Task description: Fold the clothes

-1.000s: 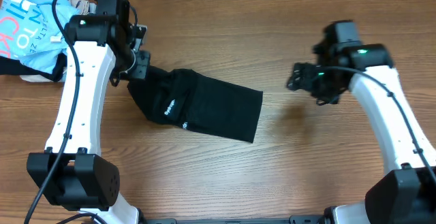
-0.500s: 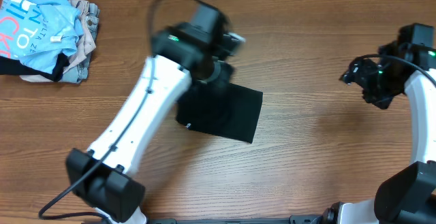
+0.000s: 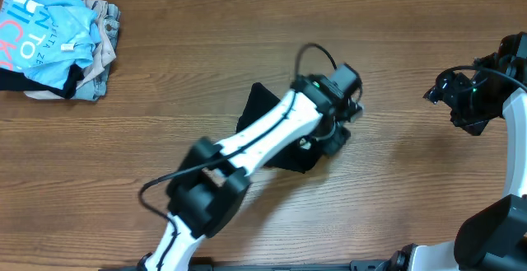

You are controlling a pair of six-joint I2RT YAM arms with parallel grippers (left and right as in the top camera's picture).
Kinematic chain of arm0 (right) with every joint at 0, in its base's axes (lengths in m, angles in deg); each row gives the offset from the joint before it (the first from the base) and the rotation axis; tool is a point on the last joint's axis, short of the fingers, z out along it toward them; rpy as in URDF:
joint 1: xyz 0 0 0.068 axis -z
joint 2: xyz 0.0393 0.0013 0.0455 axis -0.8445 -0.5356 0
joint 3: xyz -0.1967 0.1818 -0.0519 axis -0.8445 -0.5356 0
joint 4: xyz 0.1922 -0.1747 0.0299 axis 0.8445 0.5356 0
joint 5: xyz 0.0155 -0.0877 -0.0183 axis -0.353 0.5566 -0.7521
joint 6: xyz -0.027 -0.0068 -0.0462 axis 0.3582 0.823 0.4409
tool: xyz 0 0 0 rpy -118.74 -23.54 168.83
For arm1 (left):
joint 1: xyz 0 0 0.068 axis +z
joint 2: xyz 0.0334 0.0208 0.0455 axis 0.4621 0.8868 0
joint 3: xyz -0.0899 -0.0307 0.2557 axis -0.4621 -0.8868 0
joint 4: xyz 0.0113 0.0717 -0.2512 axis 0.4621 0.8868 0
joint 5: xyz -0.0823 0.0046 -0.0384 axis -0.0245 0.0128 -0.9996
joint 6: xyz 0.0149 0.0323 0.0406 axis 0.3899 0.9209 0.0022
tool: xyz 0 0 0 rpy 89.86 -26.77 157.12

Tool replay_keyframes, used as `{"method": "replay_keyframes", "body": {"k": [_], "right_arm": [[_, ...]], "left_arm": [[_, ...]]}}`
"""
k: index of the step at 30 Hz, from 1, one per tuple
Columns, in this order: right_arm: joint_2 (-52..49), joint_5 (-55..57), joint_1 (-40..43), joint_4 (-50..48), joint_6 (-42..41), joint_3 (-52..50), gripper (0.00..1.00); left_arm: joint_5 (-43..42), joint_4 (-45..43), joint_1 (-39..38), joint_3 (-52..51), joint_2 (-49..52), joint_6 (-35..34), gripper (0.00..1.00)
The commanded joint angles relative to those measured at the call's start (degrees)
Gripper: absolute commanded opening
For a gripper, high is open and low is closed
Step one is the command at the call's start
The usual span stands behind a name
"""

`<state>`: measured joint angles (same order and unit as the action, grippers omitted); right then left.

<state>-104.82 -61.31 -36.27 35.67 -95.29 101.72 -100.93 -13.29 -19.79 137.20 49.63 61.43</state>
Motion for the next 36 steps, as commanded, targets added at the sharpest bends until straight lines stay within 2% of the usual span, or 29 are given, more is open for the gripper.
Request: {"method": "replay_keyframes", "body": {"k": [1, 2, 8, 14, 16, 19, 21, 22, 24, 29, 36], "right_arm": [[0.8, -0.4, 0.2, -0.4, 0.5, 1.8, 0.82], [0.8, -0.4, 0.2, -0.4, 0.5, 1.8, 0.82], [0.8, -0.4, 0.2, -0.4, 0.5, 1.8, 0.83], [0.8, -0.5, 0.2, -0.5, 0.5, 1.8, 0.83], [0.8, -0.5, 0.2, -0.4, 0.5, 1.8, 0.83], [0.8, -0.5, 0.2, -0.4, 0.5, 1.8, 0.88], [0.8, -0.5, 0.2, -0.4, 0.5, 1.8, 0.88], [0.8, -0.5, 0.2, -0.4, 0.5, 1.8, 0.88], [0.8, -0.5, 0.2, -0.4, 0.5, 1.8, 0.88], [0.8, -0.5, 0.2, -0.3, 0.5, 1.8, 0.88], [0.8, -0.4, 0.2, -0.2, 0.5, 1.8, 0.89]], "left_arm": [[-1.5, 0.0, 0.1, -0.2, 1.3, -1.6, 0.72], [-1.5, 0.2, 0.3, 0.4, 1.1, -1.6, 0.77], [-0.6, 5.8, 1.5, 8.3, -0.7, -1.2, 0.90], [8.6, 18.0, 1.2, 16.5, -2.1, 3.9, 1.00], [10.2, 20.7, 0.8, 16.3, -1.9, 6.4, 1.00], [17.0, 24.3, 0.5, 15.3, -1.6, 5.7, 1.00], [25.7, 26.3, 0.7, 14.4, -1.6, -0.8, 0.95], [29.4, 26.9, 0.9, 14.4, -1.6, -4.6, 0.86], [33.9, 26.5, 1.2, 14.4, -2.4, -9.8, 0.84], [31.0, 23.8, 2.4, 14.4, -4.3, -11.7, 0.87], [18.8, 19.6, 9.2, 9.4, -4.2, -8.0, 0.77]]}}
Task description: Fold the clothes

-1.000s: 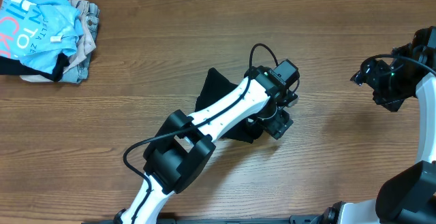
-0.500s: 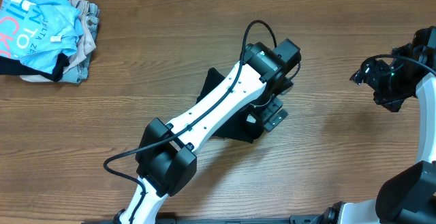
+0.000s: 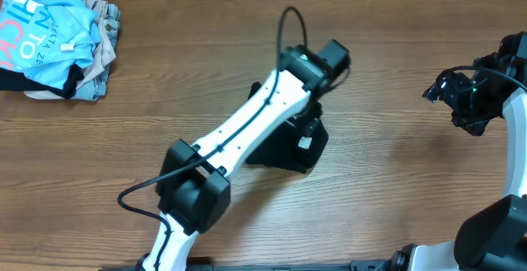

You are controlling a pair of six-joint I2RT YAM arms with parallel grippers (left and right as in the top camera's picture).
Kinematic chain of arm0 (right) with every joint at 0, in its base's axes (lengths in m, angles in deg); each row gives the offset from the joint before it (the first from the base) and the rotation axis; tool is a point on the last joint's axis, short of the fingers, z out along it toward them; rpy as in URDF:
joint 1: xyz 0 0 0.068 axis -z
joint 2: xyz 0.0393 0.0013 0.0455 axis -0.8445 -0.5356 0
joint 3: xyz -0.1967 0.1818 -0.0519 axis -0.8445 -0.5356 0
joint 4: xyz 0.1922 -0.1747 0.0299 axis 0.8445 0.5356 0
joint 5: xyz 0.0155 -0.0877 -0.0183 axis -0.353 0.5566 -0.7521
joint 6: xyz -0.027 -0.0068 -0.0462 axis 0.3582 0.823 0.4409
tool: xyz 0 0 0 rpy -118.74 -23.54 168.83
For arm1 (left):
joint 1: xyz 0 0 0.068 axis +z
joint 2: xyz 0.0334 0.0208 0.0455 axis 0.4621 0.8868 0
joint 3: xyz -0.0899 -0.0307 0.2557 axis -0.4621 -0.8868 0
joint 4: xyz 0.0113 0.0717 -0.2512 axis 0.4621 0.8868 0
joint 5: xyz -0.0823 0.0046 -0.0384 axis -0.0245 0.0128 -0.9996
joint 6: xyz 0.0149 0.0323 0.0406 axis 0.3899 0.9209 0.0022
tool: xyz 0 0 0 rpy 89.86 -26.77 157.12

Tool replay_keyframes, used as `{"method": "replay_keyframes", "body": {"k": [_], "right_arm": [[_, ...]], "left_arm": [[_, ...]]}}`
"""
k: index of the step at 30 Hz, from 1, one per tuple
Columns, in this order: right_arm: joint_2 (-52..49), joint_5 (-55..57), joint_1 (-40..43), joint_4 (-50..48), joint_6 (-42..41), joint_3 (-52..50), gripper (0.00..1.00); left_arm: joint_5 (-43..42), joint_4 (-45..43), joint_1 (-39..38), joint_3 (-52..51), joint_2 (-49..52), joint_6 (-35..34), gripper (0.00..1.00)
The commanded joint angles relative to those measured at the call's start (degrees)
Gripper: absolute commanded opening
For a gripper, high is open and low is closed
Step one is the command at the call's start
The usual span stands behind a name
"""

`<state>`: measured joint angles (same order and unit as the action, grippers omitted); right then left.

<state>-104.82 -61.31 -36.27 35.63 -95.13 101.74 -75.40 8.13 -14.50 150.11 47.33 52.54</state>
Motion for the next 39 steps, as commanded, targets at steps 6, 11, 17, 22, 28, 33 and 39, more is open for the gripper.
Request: {"method": "replay_keyframes", "body": {"k": [6, 11, 17, 22, 28, 33, 39], "right_arm": [[0.8, -0.4, 0.2, -0.2, 0.3, 1.8, 0.89], [0.8, -0.4, 0.2, -0.3, 0.3, 1.8, 0.89], [0.8, -0.4, 0.2, 0.1, 0.3, 1.8, 0.89], [0.8, -0.4, 0.2, 0.3, 0.3, 1.8, 0.90], [0.8, -0.4, 0.2, 1.1, 0.3, 1.8, 0.90], [0.8, -0.5, 0.2, 1.2, 1.4, 1.8, 0.90], [0.8, -0.5, 0.2, 1.2, 1.4, 1.8, 0.90]], "left_arm": [[-18.2, -9.9, 7.6, -13.9, -1.9, 8.4, 0.66], [-18.9, -18.4, 7.1, -23.9, -1.9, 11.4, 0.66], [-18.3, -30.1, 7.6, -33.9, -1.9, 11.4, 0.72], [-7.1, -28.6, 10.9, -35.7, -1.9, 9.5, 0.78], [6.7, -25.8, 18.9, -35.7, -1.9, 16.1, 0.87], [8.6, -28.4, 25.4, -35.2, -1.9, 24.8, 0.92], [3.5, -21.1, 26.7, -24.5, -1.9, 23.1, 0.96]]}}
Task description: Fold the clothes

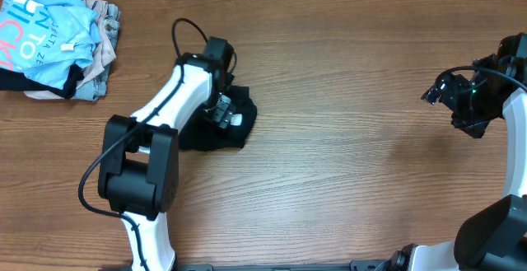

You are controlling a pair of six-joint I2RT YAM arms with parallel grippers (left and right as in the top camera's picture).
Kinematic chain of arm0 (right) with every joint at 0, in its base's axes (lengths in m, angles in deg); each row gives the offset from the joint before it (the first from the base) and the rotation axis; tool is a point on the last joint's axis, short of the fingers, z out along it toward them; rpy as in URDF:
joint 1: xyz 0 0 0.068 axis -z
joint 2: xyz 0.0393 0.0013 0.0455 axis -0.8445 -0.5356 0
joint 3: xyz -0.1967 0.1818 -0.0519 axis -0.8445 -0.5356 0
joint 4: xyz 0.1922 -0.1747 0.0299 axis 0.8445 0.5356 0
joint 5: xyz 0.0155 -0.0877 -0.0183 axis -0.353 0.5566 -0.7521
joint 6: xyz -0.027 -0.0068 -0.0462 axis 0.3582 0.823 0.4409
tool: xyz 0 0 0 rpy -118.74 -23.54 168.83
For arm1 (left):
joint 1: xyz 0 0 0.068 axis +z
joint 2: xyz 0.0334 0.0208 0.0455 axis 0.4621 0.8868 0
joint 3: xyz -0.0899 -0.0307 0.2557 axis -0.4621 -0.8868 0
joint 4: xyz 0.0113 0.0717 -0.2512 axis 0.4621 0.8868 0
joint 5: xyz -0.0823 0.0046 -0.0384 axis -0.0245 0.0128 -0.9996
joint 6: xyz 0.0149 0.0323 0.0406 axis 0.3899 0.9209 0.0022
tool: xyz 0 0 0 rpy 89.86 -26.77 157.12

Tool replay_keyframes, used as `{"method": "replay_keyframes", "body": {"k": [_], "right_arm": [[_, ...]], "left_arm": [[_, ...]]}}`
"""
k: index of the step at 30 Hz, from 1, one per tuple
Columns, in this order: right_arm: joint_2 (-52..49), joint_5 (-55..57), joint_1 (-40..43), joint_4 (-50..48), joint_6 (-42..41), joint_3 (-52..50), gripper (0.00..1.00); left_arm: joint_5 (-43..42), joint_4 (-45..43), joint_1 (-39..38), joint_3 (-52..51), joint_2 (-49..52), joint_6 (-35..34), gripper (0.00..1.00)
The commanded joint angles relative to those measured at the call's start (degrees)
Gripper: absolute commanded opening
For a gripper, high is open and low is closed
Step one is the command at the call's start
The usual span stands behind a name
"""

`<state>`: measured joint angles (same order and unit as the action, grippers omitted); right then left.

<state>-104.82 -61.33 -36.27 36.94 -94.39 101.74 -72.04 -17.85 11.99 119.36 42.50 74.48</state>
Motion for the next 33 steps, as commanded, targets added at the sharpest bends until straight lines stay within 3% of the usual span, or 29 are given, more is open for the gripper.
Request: {"method": "replay_keyframes", "body": {"k": [1, 6, 9, 16, 25, 33], "right_arm": [[0.8, -0.4, 0.2, -0.1, 0.7, 1.8, 0.90], [0.8, -0.4, 0.2, -0.1, 0.7, 1.8, 0.90], [0.8, -0.4, 0.2, -0.2, 0.7, 1.7, 0.90], [0.8, -0.4, 0.2, -0.2, 0.9, 1.7, 0.94], [0.8, -0.5, 0.2, -0.2, 0.9, 1.7, 0.95], [0.8, -0.4, 0.2, -0.1, 0.9, 1.7, 0.95]], "left_arm": [[-1.4, 7.2, 0.0, 8.8, 2.9, 0.9, 0.96], [-22.7, 18.5, -2.1, 22.4, 2.9, 0.3, 0.92], [-28.2, 20.1, -4.6, 23.5, 2.9, -0.8, 0.92], [-16.9, 19.9, -11.3, 15.6, 3.0, -7.1, 0.94], [-1.0, 12.6, -12.7, 3.1, 3.0, -24.8, 0.94], [-0.2, 1.5, -12.7, -3.6, 3.0, -25.1, 0.93]]}}
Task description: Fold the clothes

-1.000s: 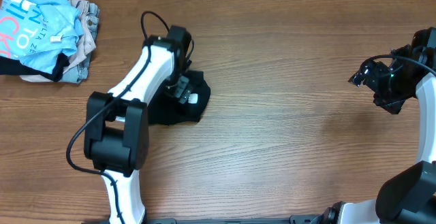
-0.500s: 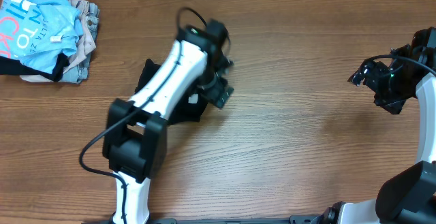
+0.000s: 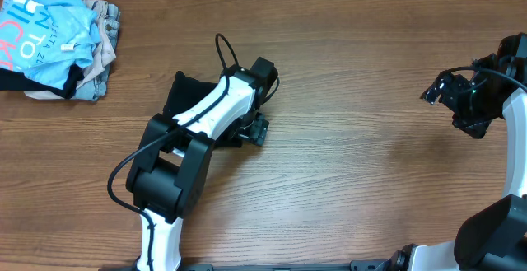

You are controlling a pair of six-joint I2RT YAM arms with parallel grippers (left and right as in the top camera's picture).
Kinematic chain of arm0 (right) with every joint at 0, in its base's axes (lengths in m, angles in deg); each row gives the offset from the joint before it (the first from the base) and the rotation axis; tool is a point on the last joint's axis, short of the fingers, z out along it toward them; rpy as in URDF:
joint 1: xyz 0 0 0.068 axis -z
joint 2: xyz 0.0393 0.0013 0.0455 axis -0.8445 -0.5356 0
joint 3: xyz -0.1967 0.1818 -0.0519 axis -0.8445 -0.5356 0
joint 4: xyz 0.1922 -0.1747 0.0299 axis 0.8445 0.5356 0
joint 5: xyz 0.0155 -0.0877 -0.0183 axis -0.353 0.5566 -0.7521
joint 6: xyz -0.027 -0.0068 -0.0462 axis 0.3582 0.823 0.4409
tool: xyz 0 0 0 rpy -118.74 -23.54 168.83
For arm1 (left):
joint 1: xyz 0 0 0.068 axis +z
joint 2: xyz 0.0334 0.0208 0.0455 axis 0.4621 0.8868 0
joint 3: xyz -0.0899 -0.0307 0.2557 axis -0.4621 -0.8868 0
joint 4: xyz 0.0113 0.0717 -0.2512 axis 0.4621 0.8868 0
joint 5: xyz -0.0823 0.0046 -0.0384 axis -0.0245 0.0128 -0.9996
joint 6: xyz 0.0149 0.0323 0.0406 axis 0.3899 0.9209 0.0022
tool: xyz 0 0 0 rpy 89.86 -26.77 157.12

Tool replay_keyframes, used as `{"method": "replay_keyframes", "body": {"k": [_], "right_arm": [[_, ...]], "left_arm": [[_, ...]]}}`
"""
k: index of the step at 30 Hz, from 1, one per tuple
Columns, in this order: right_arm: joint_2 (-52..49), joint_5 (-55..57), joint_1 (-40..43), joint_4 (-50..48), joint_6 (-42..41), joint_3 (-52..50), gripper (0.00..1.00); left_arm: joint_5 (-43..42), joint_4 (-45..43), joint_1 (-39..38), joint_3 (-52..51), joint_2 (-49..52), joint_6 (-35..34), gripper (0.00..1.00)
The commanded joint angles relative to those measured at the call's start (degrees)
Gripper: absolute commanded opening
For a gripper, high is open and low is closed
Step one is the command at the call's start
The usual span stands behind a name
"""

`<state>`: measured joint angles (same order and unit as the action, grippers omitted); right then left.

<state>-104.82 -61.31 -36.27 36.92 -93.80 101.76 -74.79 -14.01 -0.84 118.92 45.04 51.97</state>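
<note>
A black folded garment (image 3: pixel 183 98) lies left of the table's centre, largely covered by my left arm, which stretches across it. My left gripper (image 3: pixel 258 130) sits low at the garment's right edge. Its fingers look spread, with nothing visibly between them. My right gripper (image 3: pixel 431 92) hangs at the far right, well away from any cloth, and its jaws are too small and dark to read.
A pile of clothes (image 3: pixel 58 44), light blue on top with beige and black beneath, sits in the far left corner. The wooden table (image 3: pixel 354 180) stretches between the two arms. The right arm's base stands at the lower right.
My left gripper moved right, from on top of the black garment to its right edge. The garment stayed where it was, left of centre. The right arm has not moved.
The black garment first lay near the table's centre under my left gripper. It then looked more compactly folded in the same spot. Later it lay left of centre with the gripper on it, and now the gripper is at its right edge.
</note>
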Motion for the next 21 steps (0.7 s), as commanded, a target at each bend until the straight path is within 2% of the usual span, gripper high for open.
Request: {"method": "replay_keyframes", "body": {"k": [1, 2, 5, 9, 12, 17, 21], "right_arm": [[0.8, -0.5, 0.2, -0.1, 0.3, 1.7, 0.95], [0.8, -0.5, 0.2, -0.1, 0.3, 1.7, 0.95], [0.8, -0.5, 0.2, -0.1, 0.3, 1.7, 0.95], [0.8, -0.5, 0.2, -0.1, 0.3, 1.7, 0.95], [0.8, -0.5, 0.2, -0.1, 0.3, 1.7, 0.95], [0.8, -0.5, 0.2, -0.1, 0.3, 1.7, 0.95], [0.8, -0.5, 0.2, -0.1, 0.3, 1.7, 0.95]], "left_arm": [[2.4, -3.1, 0.2, -3.8, 0.4, -2.6, 0.90], [2.4, -3.5, 0.2, -4.3, 0.4, -2.6, 0.87], [2.5, -4.9, 0.3, -6.2, 0.4, -2.6, 0.68], [3.1, -6.9, 0.3, -8.6, 0.4, -2.4, 0.22], [3.1, -9.2, 0.4, -10.2, 0.4, -2.4, 0.05], [3.3, -9.3, 2.0, -9.9, 0.4, -2.6, 0.04], [3.3, -1.5, 5.5, -3.1, 0.3, -1.6, 0.04]]}}
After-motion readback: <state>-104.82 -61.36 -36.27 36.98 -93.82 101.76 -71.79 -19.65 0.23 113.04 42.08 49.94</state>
